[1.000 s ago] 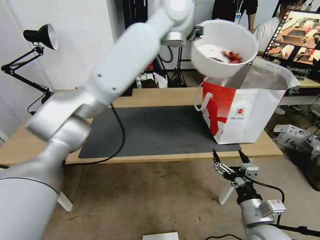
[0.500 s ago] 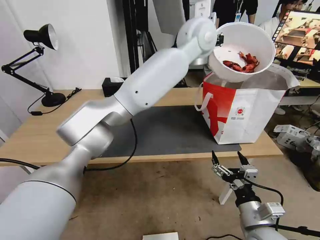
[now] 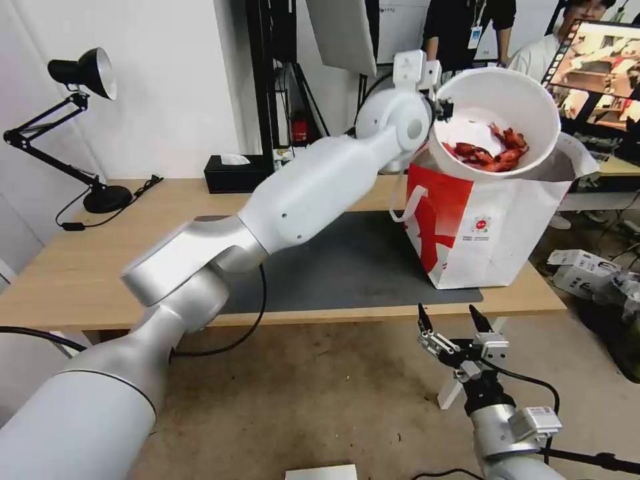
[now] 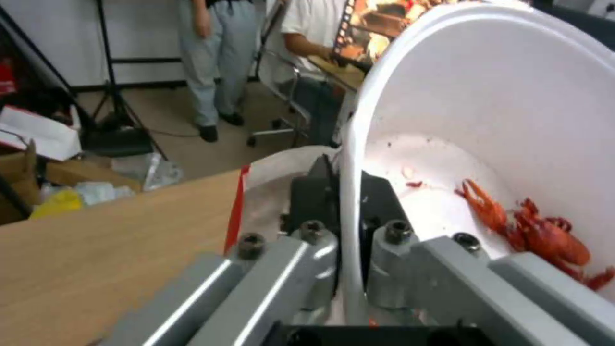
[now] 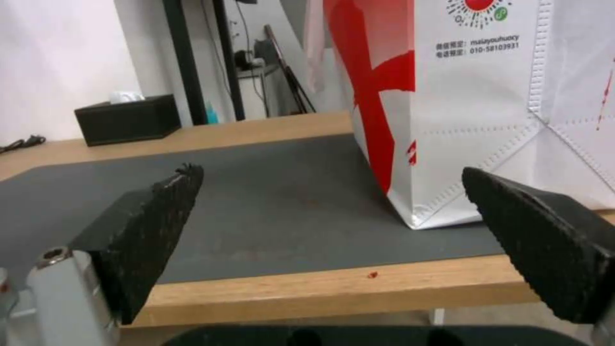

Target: Pick up the trash from the table and place it into the takeout bag.

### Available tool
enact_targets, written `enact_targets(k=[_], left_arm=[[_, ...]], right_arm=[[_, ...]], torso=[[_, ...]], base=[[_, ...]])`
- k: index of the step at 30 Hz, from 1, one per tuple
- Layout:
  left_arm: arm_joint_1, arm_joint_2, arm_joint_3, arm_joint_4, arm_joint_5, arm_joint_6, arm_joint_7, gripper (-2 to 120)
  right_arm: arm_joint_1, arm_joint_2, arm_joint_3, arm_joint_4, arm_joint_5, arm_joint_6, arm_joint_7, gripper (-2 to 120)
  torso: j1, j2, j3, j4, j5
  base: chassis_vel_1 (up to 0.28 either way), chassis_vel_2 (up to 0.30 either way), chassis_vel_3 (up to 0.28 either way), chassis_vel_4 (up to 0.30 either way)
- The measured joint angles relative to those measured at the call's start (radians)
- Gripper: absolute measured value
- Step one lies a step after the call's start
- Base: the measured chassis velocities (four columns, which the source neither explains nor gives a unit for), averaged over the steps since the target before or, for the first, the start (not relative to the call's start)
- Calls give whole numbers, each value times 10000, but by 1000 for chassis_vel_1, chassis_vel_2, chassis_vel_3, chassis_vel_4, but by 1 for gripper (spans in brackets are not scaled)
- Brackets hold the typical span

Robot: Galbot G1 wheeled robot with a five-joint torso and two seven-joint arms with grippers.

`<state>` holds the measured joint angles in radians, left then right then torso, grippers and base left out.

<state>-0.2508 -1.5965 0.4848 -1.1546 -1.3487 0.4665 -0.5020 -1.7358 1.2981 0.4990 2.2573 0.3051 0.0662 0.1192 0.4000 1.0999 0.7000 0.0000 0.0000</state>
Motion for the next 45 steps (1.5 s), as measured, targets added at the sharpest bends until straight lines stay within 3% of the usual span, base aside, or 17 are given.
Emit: enact_targets(k=[9,15,18,21,24,26,27,30,31,34,35,38,39,41,44,45], left_arm=[[-28,14,61,139,103,321,274,34],[-27,20,68,123,110,420,295,61],[-28,23,49,113,110,445,289,68],[59,49,-131,-77,113,435,110,79],[288,352,-342,-736,112,258,-301,89],[622,1177,-405,-1856,219,-168,-437,98],[622,1177,-405,-1856,219,-168,-437,98],[1319,2457,-682,-3410,701,-915,-635,100],[1319,2457,-682,-3410,701,-915,-635,100],[2288,3670,-1046,-4845,1287,-1542,-735,100],[2288,3670,-1046,-4845,1287,-1542,-735,100],[3644,4841,-1595,-6329,1847,-1883,-675,100],[3644,4841,-1595,-6329,1847,-1883,-675,100],[5350,6247,-2694,-7778,2579,-2092,-318,100],[6658,7065,-3747,-8564,3012,-2126,-48,100],[8174,7692,-4920,-9225,3492,-2172,314,100]], right_arm=[[11,114,-173,-81,-118,87,5,100],[55,131,-246,-136,-151,92,15,100],[61,134,-270,-148,-158,94,16,100],[60,136,-279,-154,-168,104,17,100],[111,105,-269,-144,-157,105,24,100],[185,54,-222,-102,-128,105,35,100],[185,54,-222,-102,-128,105,35,100],[216,41,-202,-75,-118,100,41,100],[216,41,-202,-75,-118,100,41,100],[200,41,-222,-36,-123,84,43,100],[200,41,-222,-36,-123,84,43,100],[180,53,-226,33,-139,57,44,100],[180,53,-226,33,-139,57,44,100],[190,67,-252,51,-190,27,43,100],[196,67,-303,61,-233,-3,43,100],[201,62,-355,64,-263,-33,42,100]], torso=[[0,0,0,1,0],[0,0,0,0,-1],[0,1,0,0,0],[0,1,-1,-1,0],[0,1,-1,-5,0],[1,0,0,1,-2],[1,0,0,1,-2],[0,0,0,7,-5],[0,0,0,7,-5],[0,1,-1,-2,-4],[0,1,-1,-2,-4],[0,1,-1,-2,-8],[0,1,-1,-2,-8],[0,1,-1,1,-9],[0,2,-1,1,-7],[-1,1,-2,7,-9]], base=[[0,0,0,0],[0,0,0,0],[0,0,0,0],[0,0,0,0],[0,0,0,0],[0,0,0,0],[0,0,0,0],[0,0,0,0],[0,0,0,0],[0,0,0,0],[0,0,0,0],[0,0,0,0],[0,0,0,0],[0,0,0,0],[0,0,0,0],[0,0,0,0]])
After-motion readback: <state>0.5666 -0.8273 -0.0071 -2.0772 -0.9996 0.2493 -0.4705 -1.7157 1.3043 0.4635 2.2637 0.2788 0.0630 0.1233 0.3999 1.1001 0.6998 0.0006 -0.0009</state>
